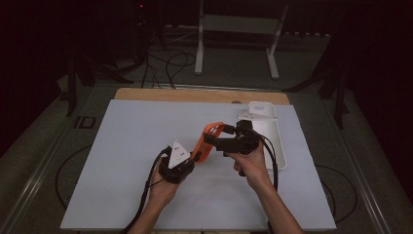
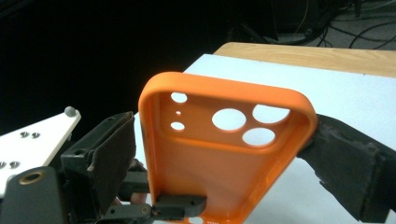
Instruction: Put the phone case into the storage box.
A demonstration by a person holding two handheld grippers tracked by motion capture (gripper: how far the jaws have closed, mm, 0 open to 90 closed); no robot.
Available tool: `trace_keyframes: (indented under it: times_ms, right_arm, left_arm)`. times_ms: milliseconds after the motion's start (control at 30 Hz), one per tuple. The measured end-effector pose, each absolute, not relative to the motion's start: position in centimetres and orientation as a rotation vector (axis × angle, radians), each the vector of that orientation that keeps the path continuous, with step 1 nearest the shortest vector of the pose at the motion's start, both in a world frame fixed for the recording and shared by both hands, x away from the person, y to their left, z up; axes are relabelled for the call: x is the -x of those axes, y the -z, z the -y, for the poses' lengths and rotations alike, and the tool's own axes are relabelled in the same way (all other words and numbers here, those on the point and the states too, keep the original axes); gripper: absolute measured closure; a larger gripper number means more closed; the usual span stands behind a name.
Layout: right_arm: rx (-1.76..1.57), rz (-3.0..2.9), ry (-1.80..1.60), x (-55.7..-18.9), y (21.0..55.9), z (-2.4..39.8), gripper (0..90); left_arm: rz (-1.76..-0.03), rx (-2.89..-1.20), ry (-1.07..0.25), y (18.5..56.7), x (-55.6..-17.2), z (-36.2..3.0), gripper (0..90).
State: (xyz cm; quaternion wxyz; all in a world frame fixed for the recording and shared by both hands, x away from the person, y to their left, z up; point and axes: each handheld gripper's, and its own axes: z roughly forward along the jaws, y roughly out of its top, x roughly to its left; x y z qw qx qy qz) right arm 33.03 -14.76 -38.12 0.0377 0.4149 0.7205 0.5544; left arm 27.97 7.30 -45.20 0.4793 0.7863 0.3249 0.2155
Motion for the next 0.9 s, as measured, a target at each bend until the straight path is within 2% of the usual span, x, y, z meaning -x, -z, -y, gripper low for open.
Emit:
trace_keyframes:
  times_ms: [100, 900]
  right_arm:
    - [-1.303, -2.203, -1.709, -33.2, 38.2, 14.6, 13.2]
    - [-1.372, -2.175, -1.663, -33.3, 38.6, 14.1, 16.4]
  left_arm:
    - [-0.794, -1.917, -0.521, 45.2, -27.9, -7.2, 85.1]
    - [-0.782, -1.954, -0.459, 45.9, -27.9, -6.0, 83.3]
